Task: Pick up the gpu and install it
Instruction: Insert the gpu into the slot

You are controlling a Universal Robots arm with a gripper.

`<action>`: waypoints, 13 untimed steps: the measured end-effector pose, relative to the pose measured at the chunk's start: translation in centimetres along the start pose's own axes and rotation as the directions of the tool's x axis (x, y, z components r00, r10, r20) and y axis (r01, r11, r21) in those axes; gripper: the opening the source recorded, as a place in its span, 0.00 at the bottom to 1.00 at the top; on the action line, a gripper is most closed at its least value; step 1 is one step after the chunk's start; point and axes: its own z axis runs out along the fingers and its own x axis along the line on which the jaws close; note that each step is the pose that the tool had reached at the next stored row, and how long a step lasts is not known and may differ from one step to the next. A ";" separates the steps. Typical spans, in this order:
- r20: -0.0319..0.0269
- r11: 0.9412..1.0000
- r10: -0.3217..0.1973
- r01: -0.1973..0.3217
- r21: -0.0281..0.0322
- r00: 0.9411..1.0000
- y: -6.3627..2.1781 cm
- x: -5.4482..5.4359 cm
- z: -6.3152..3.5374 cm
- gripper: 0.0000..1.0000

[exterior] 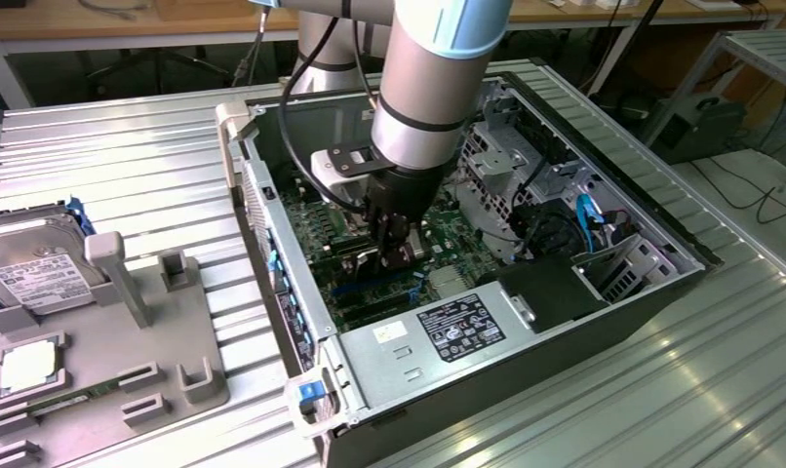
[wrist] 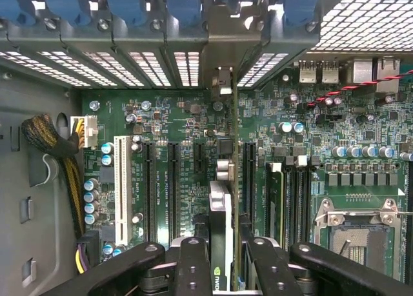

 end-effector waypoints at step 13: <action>0.000 1.000 0.000 0.000 0.000 1.000 0.18 -0.1 0.06 0.27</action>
